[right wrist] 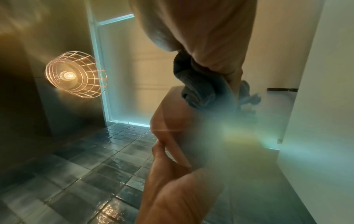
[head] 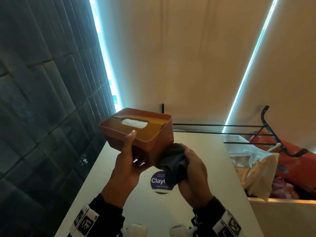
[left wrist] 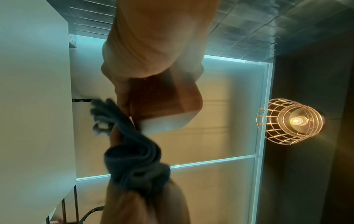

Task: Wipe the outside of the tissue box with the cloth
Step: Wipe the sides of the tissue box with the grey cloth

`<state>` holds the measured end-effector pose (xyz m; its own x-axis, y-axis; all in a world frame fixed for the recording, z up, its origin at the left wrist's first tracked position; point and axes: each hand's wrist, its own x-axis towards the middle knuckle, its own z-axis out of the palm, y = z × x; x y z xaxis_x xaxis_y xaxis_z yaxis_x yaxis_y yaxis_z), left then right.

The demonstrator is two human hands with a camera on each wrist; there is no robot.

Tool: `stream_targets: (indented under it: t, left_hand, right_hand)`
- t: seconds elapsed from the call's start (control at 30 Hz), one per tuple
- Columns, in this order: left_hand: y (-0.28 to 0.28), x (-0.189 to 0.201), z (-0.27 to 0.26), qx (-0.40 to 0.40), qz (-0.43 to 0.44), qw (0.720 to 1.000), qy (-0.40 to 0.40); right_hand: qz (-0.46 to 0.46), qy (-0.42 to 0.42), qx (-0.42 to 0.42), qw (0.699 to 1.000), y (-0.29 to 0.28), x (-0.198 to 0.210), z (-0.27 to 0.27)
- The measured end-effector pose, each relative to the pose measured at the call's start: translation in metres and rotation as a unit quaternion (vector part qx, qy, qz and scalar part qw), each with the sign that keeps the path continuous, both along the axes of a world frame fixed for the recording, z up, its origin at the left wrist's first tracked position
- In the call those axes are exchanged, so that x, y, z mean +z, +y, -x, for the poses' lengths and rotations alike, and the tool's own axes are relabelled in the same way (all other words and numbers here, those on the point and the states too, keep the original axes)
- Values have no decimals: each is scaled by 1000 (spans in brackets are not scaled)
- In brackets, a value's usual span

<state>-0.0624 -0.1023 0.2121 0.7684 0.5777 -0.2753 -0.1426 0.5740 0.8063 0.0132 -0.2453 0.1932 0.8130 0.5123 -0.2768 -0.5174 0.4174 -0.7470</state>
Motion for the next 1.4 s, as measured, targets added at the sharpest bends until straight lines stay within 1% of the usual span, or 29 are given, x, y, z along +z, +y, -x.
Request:
stream_targets:
  t: [0.03,0.1,0.2,0.27,0.4,0.47,0.53,0.67,0.7,0.77,0.87,0.93,1.03,1.1,1.17,1.2,1.23,1.3,1.33,1.37,1.4]
  left_hand:
    - [-3,-1,-1,3,-3,1000,-3]
    - [-9,-1,-3,16,-11,1000,-6]
    - [-19,-2,-7,32,-45,998,-6]
    - [-26,-5,-8,41,-64,997,-3]
    - [-31,-10,-10,29,-79,996,-3]
    - [-28,-13,-6,2,-70,998,-5]
    - [-21,-16,2,-24,-40,999,-16]
    - [14,-17,26,-9,41,998,-43]
    - [27,-15,31,-25,48,998,-41]
    - [48,-9,39,-86,50,995,-17]
    - [67,-3,42,-163,36,984,57]
    - [66,0,40,-183,19,978,97]
    - [60,2,35,-168,3,979,119]
    - [56,2,32,-153,11,981,121]
    - [53,0,29,-143,34,982,114]
    - [52,0,28,-137,49,984,108]
    - [52,0,27,-131,63,984,101]
    - [53,0,25,-123,78,985,90]
    - [53,1,24,-118,80,986,87]
    - [52,0,23,-112,83,987,84]
    - [52,0,21,-107,89,987,83]
  right_hand:
    - [-1,5,16,1000,4,0,-4]
    - [-10,-12,62,998,11,0,-11]
    - [-21,-91,124,988,18,4,-20]
    - [-12,-135,127,982,22,5,-22]
    - [0,-138,119,983,23,6,-27]
    - [-6,-132,129,983,19,6,-31]
    - [-12,-137,153,979,12,9,-39]
    - [-8,-126,217,968,-8,21,-60]
    - [-1,-126,232,965,-13,24,-66]
    - [31,-125,255,958,-21,28,-77]
    - [90,-121,269,951,-27,28,-92]
    - [117,-127,273,946,-28,29,-99]
    - [125,-130,273,945,-27,32,-106]
    - [125,-122,259,950,-27,27,-112]
    - [91,-105,225,964,-29,20,-114]
    - [73,-97,199,972,-28,15,-115]
    - [66,-96,155,981,-28,10,-113]
    - [88,-140,12,986,-28,-4,-109]
    - [89,-175,-57,979,-29,-11,-106]
    - [80,-225,-104,966,-27,-13,-99]
    - [84,-285,-131,946,-24,-17,-93]
